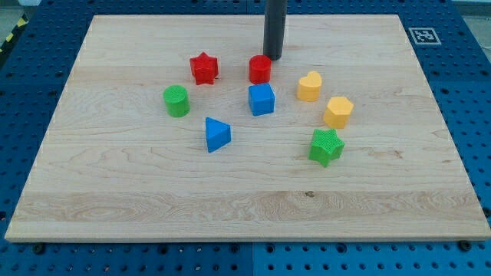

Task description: Slide the red star closer to the red circle

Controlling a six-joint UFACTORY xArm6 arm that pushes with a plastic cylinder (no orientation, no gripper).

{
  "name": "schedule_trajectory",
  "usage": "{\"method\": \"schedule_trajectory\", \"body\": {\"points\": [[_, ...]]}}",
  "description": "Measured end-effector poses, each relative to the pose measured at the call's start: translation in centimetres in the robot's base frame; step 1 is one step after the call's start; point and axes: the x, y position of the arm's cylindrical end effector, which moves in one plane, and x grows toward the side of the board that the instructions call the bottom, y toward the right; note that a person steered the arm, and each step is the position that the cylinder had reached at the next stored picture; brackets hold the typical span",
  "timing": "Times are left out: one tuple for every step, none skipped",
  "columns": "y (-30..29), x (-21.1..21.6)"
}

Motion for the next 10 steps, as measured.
{"method": "schedule_trajectory", "body": {"points": [[-2.2,2.2],[-2.1,2.3],[-2.0,0.6],[-4.8,-0.7],[-11.6,-0.7],[-19.3,-0.7],[-23.5,-0.2],[-24.4,1.6],[-23.7,1.6],[-21.2,2.2]]}}
